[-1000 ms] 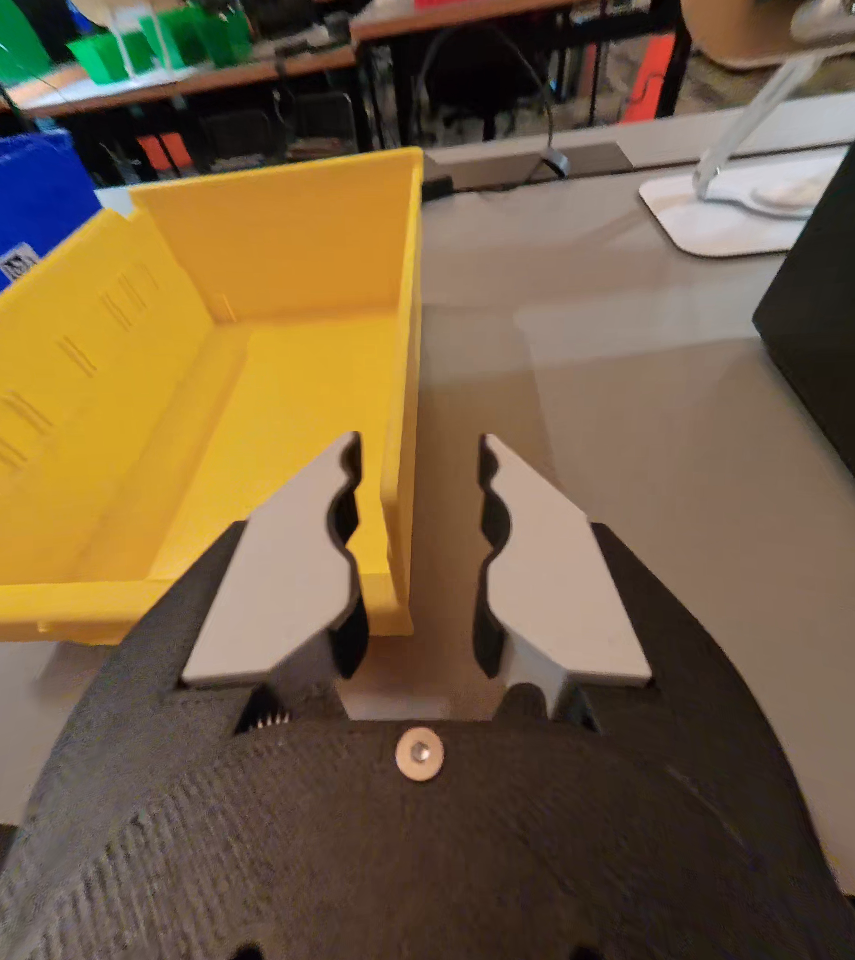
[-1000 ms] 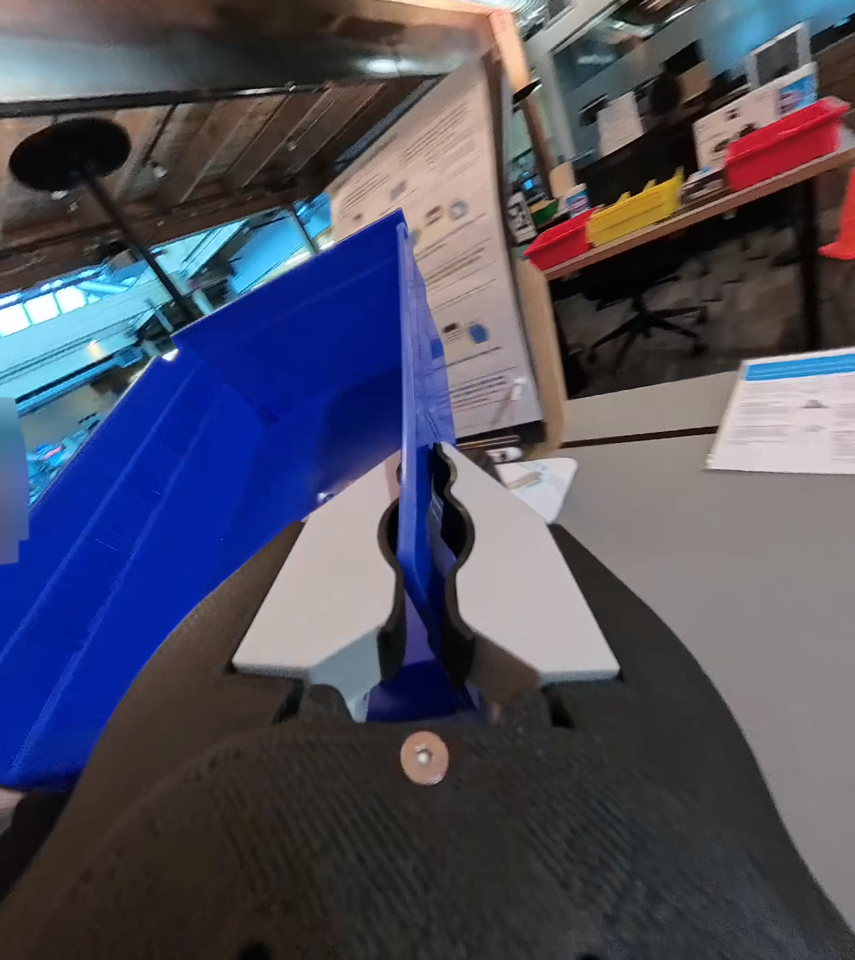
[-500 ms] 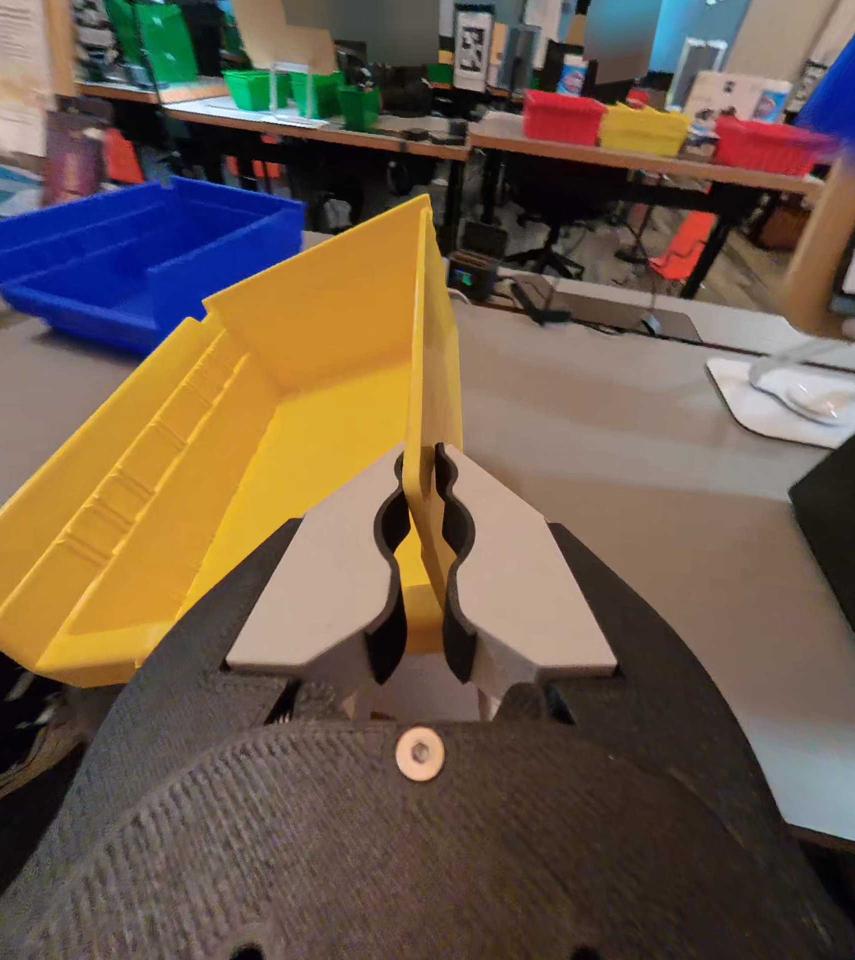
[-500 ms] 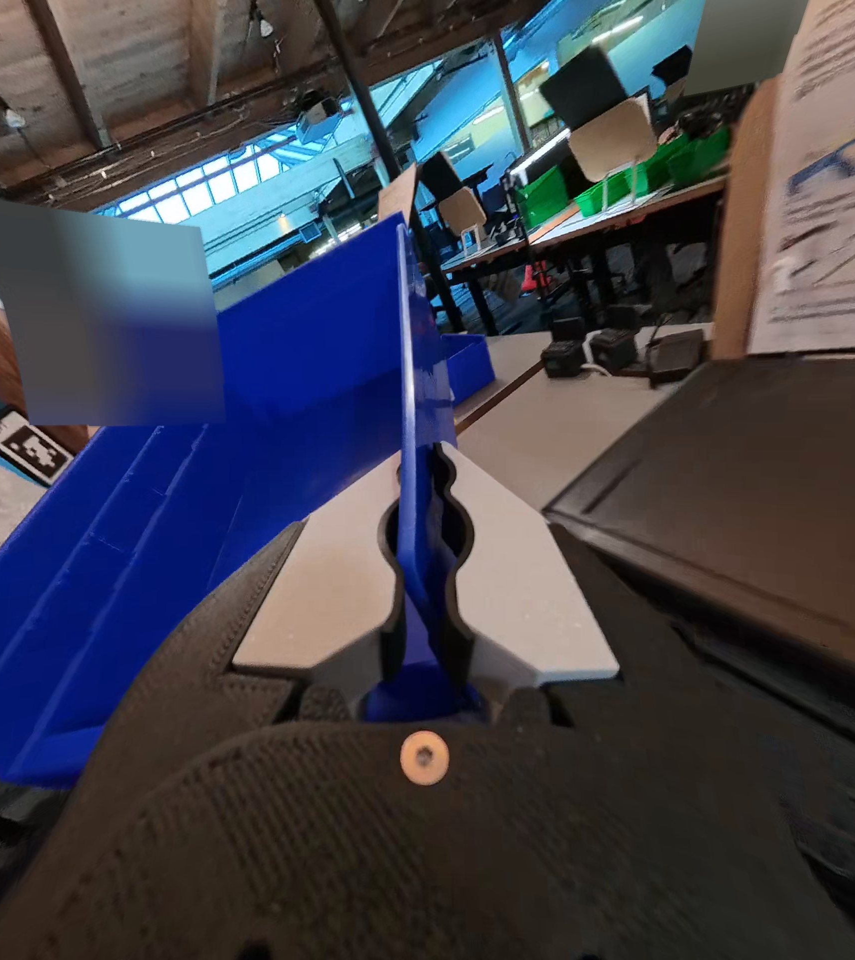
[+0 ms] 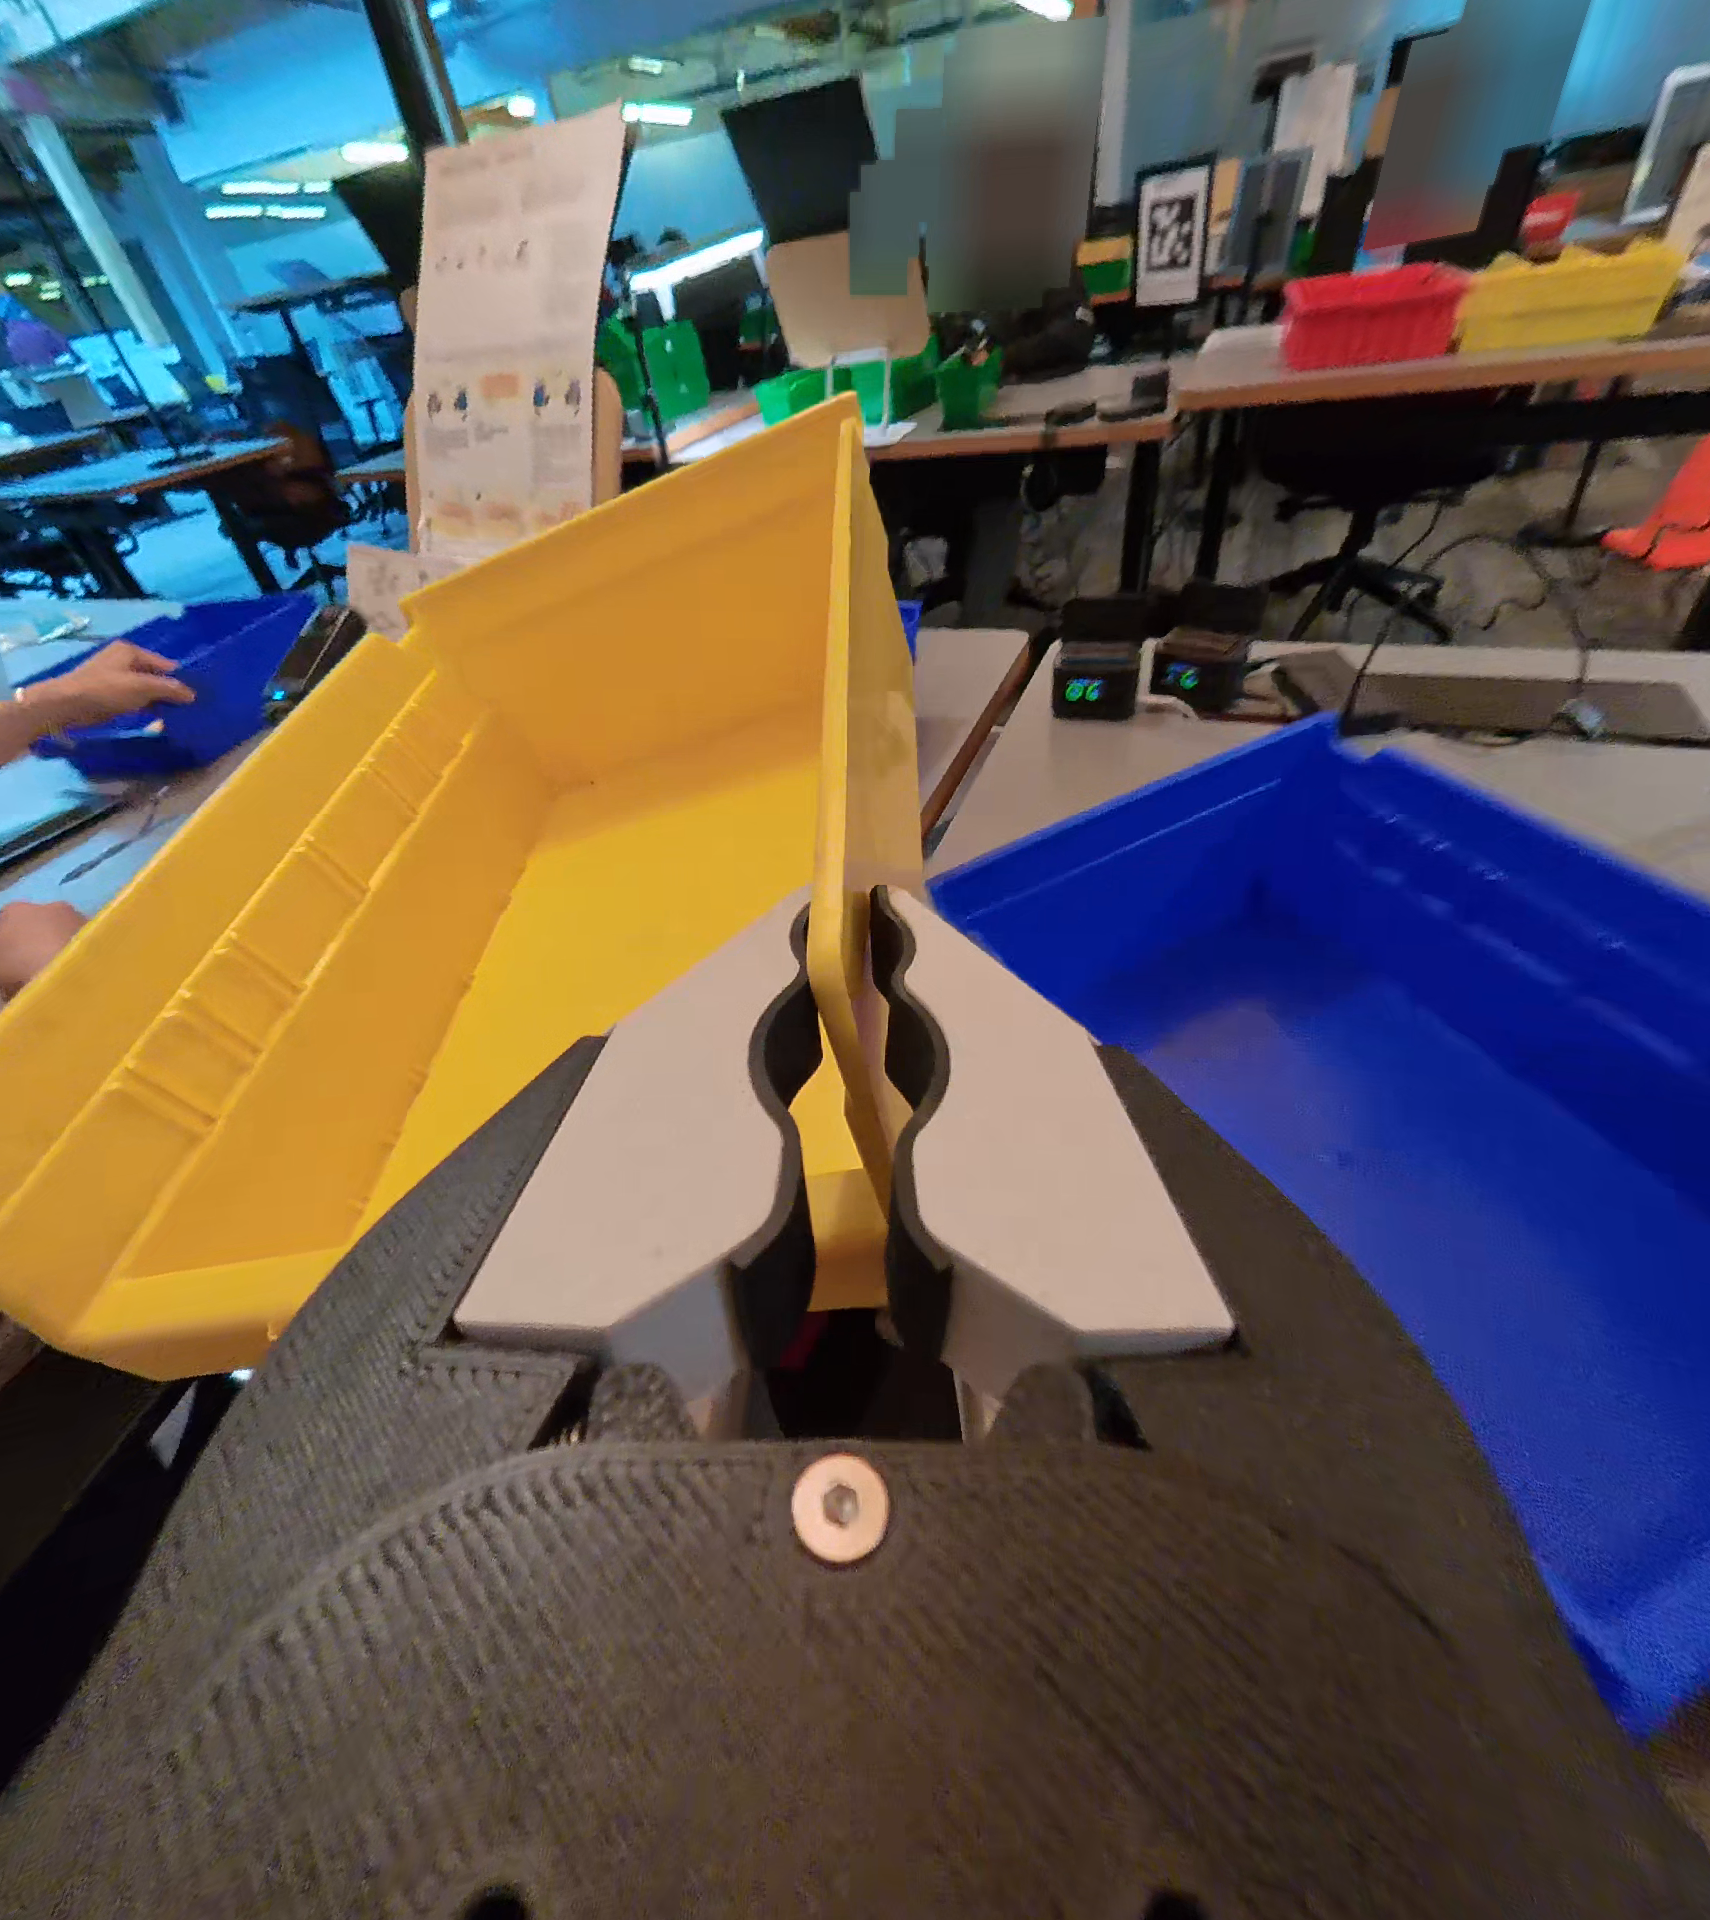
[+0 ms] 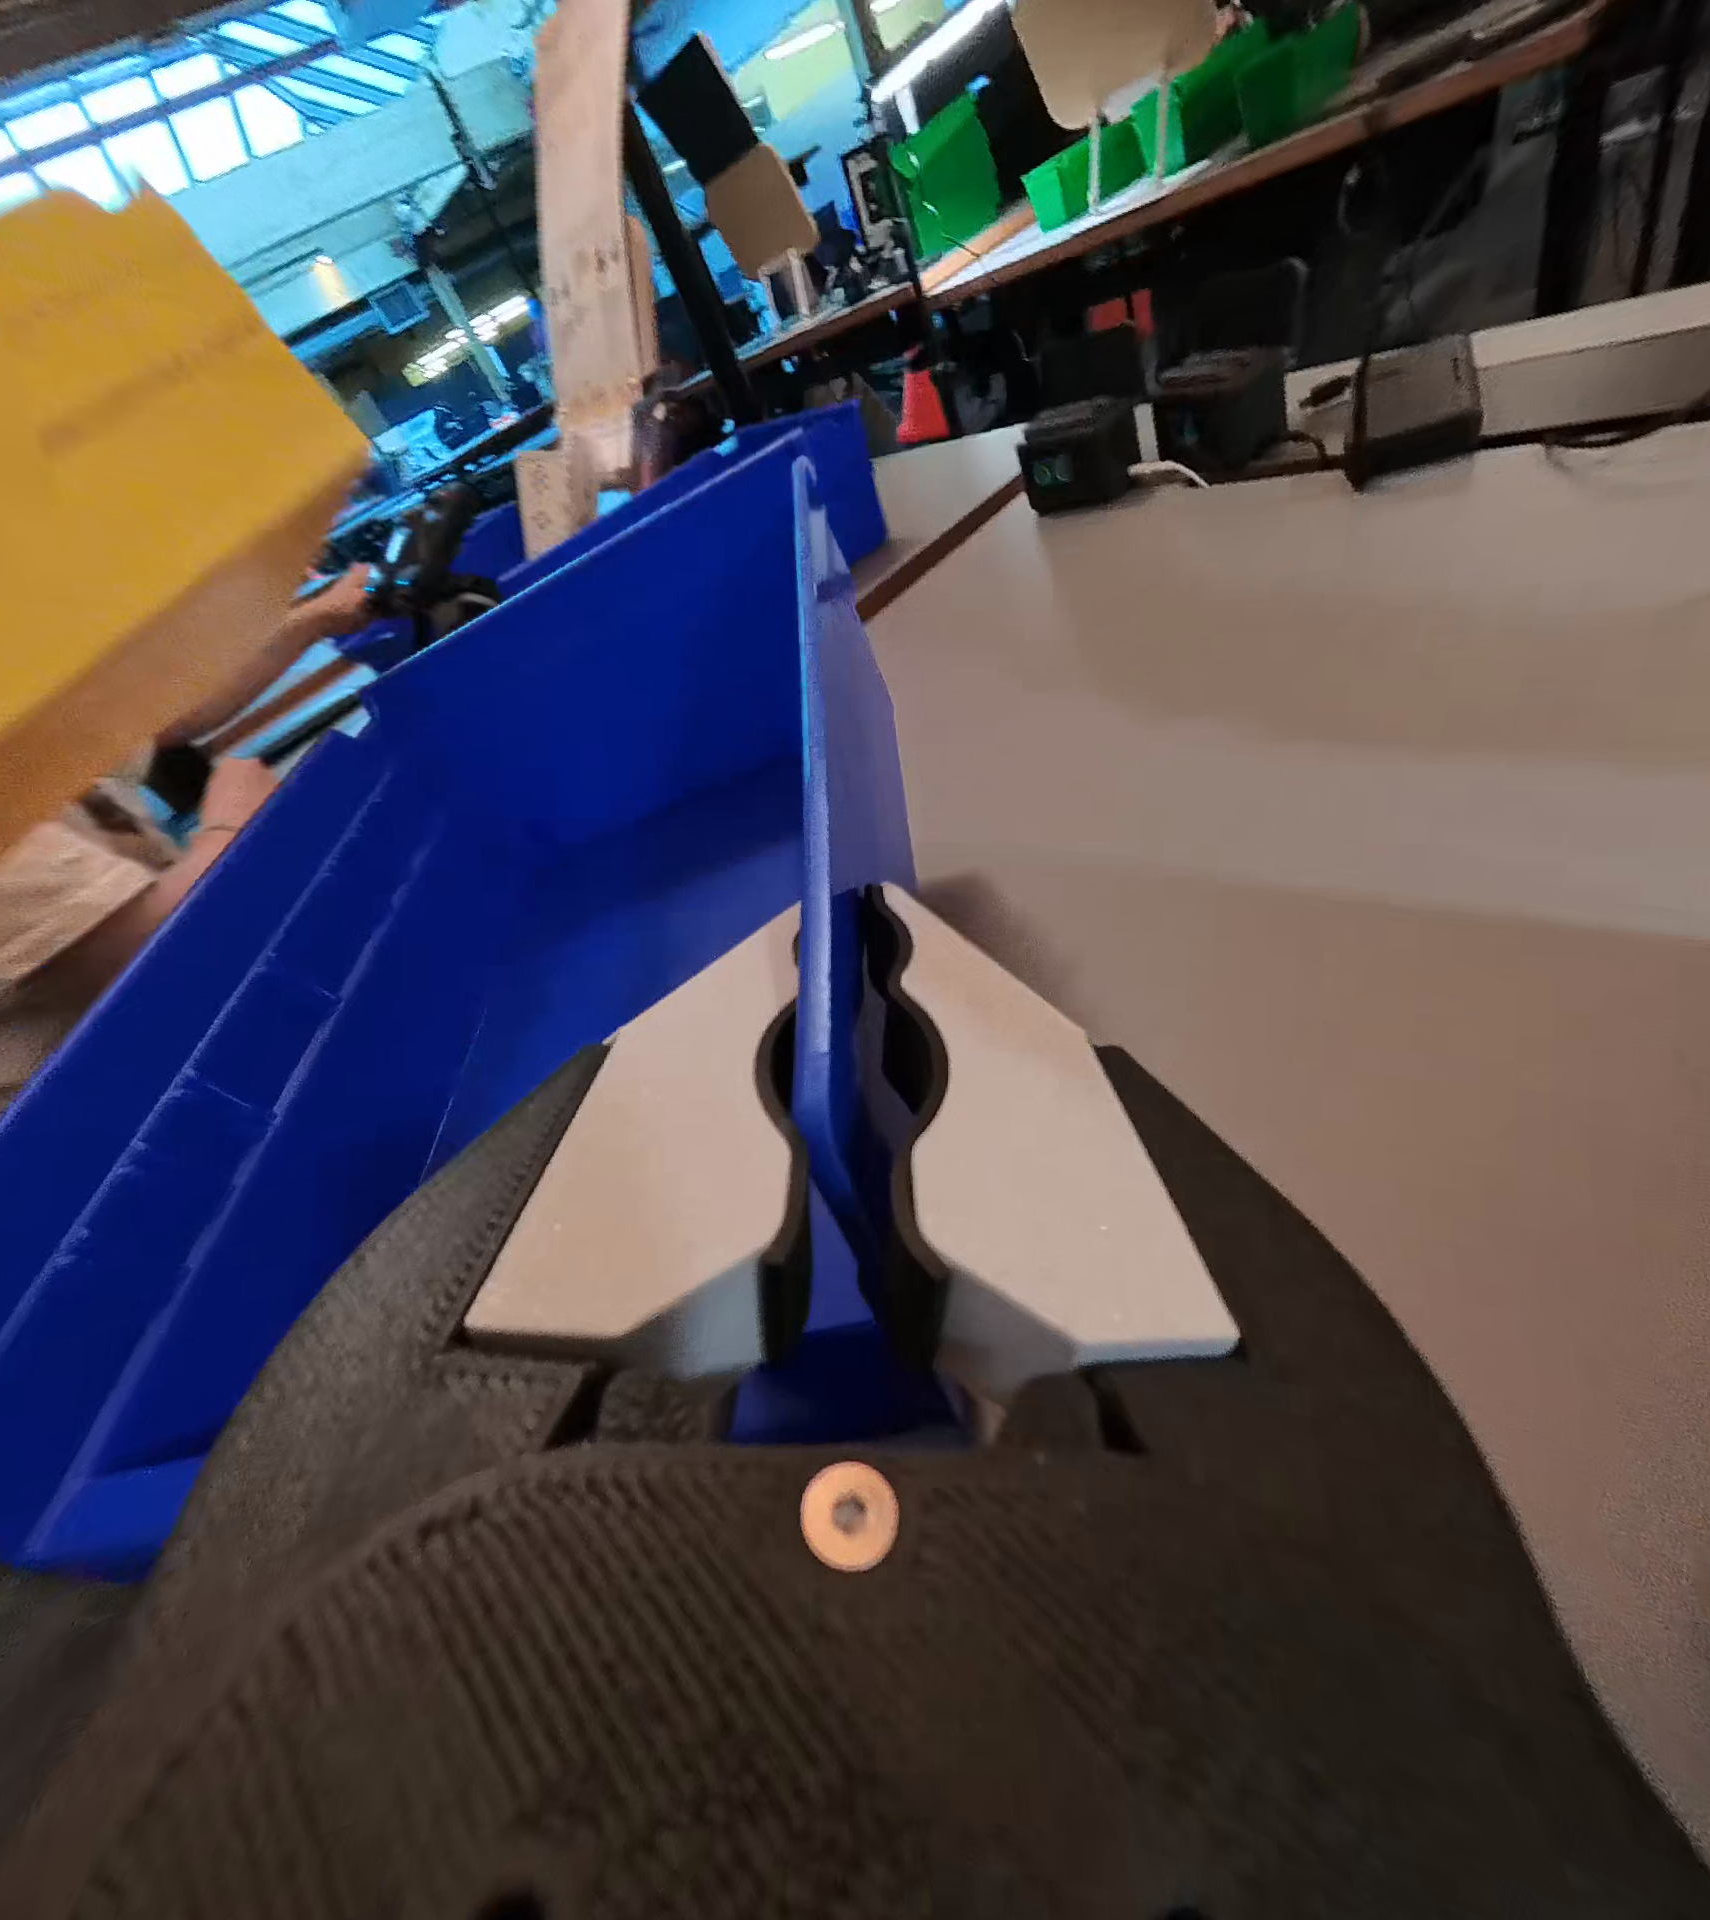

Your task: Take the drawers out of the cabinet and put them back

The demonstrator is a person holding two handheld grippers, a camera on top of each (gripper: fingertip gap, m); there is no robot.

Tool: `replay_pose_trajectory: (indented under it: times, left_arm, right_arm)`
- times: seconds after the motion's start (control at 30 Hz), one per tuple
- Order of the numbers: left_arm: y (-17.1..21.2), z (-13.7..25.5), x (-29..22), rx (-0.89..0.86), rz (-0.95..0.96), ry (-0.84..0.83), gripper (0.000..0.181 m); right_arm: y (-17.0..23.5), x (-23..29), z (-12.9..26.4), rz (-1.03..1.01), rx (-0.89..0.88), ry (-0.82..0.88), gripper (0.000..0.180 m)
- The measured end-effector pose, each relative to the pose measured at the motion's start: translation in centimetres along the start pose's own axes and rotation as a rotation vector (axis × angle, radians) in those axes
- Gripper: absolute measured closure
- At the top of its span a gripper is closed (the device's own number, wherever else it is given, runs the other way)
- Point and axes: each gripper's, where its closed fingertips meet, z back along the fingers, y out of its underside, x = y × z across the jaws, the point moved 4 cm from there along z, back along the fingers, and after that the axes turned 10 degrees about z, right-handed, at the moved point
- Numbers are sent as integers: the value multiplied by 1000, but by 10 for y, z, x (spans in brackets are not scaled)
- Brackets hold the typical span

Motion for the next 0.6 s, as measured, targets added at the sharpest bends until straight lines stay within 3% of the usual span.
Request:
replay_pose_trajectory:
  times: [0.2, 0.37, 0.4, 0.47, 0.5, 0.6]
  left_arm:
    - [-11, -2, -27, -75, 32, 98, 181]
    - [-6, -10, -55, -67, 9, 164, 181]
    - [-5, -11, -61, -61, 1, 179, 181]
    - [-4, -12, -74, -53, -13, 210, 181]
    - [-4, -12, -80, -50, -19, 226, 181]
    - [-6, -8, -97, -52, -32, 271, 181]
  right_arm:
    - [23, -23, -56, -15, -37, 168, 177]
    - [29, -32, -82, -91, -66, 322, 173]
    - [30, -30, -86, -85, -46, 330, 168]
    - [36, -17, -92, -34, 43, 245, 127]
    - [39, -9, -90, -17, 83, 180, 115]
    - [43, 3, -60, -25, 123, 72, 112]
